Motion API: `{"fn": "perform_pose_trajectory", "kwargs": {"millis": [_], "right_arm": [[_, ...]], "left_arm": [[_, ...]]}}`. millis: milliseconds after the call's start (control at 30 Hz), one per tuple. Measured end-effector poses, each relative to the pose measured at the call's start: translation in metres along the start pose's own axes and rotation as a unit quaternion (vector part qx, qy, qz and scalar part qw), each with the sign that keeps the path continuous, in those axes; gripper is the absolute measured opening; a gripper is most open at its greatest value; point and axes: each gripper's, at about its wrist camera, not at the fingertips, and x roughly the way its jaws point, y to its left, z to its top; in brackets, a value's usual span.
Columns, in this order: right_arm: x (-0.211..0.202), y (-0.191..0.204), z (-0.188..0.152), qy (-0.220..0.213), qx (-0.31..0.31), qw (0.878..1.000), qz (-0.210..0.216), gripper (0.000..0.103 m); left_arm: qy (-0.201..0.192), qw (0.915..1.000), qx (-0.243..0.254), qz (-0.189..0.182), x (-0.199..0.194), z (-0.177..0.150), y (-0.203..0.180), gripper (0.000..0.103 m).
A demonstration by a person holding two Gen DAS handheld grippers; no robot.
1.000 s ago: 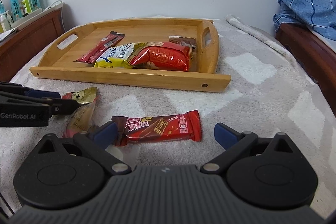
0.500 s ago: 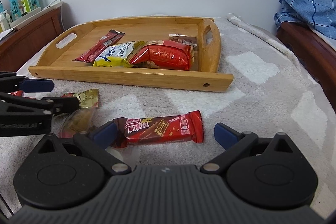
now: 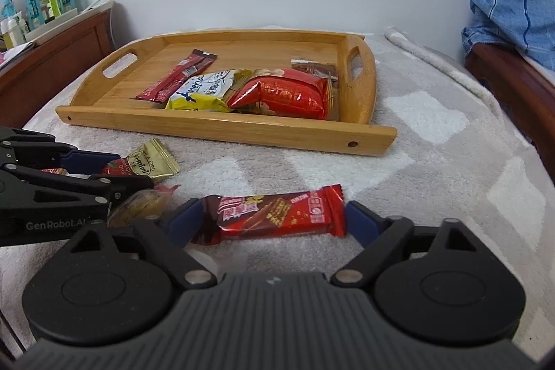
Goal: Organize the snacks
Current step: 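Grasp the red-and-gold strawberry pouch with the left tool while the right tool grasps the red chocolate wafer bar, then carry the pouch and wafer bar onto the tray and open both tools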
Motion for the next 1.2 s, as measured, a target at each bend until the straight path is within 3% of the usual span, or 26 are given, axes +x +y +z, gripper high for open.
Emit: {"fn": "perform_pose_trajectory", "kwargs": {"millis": [100, 200, 300, 367, 567, 633, 800, 933, 1033, 1200], "right_arm": [[-0.002, 0.0, 0.0, -0.004, -0.003, 1.0, 0.003, 0.076], [-0.004, 0.002, -0.001, -0.008, -0.008, 1.0, 0.002, 0.075], [-0.004, 0.002, -0.002, -0.012, -0.011, 1.0, -0.007, 0.092], [-0.003, 0.003, -0.002, -0.017, -0.018, 0.999, -0.03, 0.097], [-0.011, -0.001, -0.006, -0.019, -0.007, 0.999, -0.043, 0.097], [-0.013, -0.003, -0.007, -0.01, 0.001, 1.0, -0.029, 0.093], [-0.016, -0.013, -0.006, -0.003, 0.045, 0.999, 0.011, 0.067], [-0.017, -0.033, -0.004, -0.006, 0.124, 0.992, 0.038, 0.065], [-0.019, -0.048, -0.005, -0.017, 0.175, 0.984, 0.031, 0.064], [-0.028, -0.05, -0.003, -0.048, 0.167, 0.985, 0.0, 0.064]], "left_arm": [[0.0, 1.0, -0.004, -0.002, -0.003, 0.0, -0.001, 0.025], [0.0, 1.0, -0.009, -0.002, -0.004, 0.0, 0.0, 0.025], [0.002, 0.9999, -0.01, 0.002, -0.005, -0.001, 0.001, 0.025], [0.002, 0.9999, -0.01, 0.009, -0.005, -0.002, 0.001, 0.026], [-0.013, 0.9996, -0.015, 0.018, -0.013, -0.003, 0.004, 0.027], [-0.014, 0.9996, -0.017, 0.018, -0.013, -0.003, 0.005, 0.029], [-0.013, 0.9996, -0.017, 0.02, -0.012, -0.004, 0.004, 0.029], [-0.021, 0.9991, -0.031, 0.021, -0.014, -0.004, 0.006, 0.028], [-0.021, 0.9989, -0.036, 0.022, -0.014, -0.004, 0.008, 0.027], [-0.026, 0.9984, -0.047, 0.02, -0.019, -0.003, 0.009, 0.025]]}}
